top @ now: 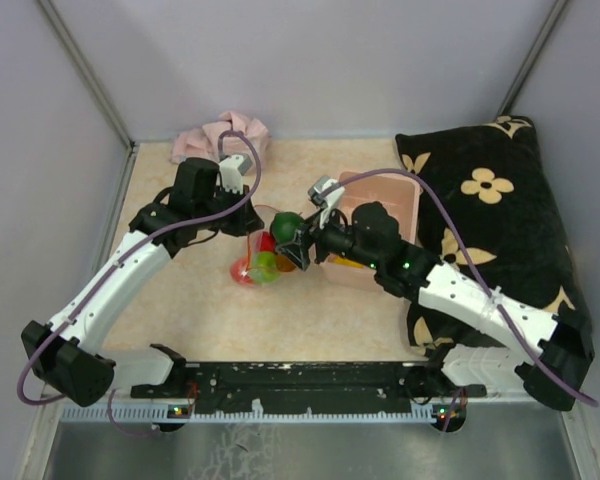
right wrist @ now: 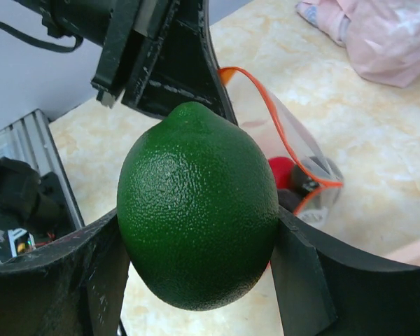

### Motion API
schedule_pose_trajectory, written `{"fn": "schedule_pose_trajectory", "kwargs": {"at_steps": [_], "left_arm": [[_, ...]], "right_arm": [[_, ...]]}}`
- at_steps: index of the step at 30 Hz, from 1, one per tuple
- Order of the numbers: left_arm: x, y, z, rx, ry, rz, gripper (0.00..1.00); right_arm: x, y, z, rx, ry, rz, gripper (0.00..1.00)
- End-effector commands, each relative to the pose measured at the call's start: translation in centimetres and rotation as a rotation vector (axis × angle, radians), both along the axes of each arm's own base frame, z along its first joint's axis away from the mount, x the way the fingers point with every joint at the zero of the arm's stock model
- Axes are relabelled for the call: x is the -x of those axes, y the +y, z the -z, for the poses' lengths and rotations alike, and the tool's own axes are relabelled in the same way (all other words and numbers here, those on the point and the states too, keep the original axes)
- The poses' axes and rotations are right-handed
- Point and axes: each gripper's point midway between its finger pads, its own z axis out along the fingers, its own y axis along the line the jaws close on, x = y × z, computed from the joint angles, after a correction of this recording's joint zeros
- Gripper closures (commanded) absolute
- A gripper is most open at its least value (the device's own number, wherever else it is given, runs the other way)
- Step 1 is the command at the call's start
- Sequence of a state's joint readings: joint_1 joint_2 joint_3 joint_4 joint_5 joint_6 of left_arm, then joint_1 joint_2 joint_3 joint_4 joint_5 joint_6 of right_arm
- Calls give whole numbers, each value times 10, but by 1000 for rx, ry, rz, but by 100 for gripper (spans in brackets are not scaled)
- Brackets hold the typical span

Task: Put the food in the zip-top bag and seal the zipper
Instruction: Place the fake fruit in the zipper food storage bag.

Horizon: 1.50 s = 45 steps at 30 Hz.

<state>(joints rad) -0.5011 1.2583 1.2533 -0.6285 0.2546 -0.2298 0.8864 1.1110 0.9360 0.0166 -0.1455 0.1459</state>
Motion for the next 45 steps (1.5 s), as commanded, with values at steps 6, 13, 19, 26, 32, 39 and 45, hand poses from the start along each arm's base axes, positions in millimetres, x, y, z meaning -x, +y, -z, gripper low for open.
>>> {"fn": "schedule_pose_trajectory", "kwargs": {"at_steps": [6, 13, 19, 26, 32, 39, 45], "left_arm": [[-3, -1, -13, 31, -48, 9, 100], [-1, -2, -14, 39, -45, 15, 100], [1, -5, -13, 45, -36, 28, 100], [2, -8, -13, 55, -29, 47, 100], [2, -7, -11, 49, -29, 40, 100], [2, -6, -8, 44, -25, 34, 100], [1, -5, -9, 44, -28, 26, 100]], "right_arm": [[-5, 39, -9, -88, 199, 28, 71], [-25, 31, 28, -2, 342, 203, 66], [-45, 26, 41, 13, 373, 342, 55], [-65, 38, 40, -18, 343, 381, 43], [-62, 53, 38, -49, 340, 311, 32], [-51, 49, 15, -90, 284, 249, 23], [-57, 43, 24, -28, 277, 291, 22]]}}
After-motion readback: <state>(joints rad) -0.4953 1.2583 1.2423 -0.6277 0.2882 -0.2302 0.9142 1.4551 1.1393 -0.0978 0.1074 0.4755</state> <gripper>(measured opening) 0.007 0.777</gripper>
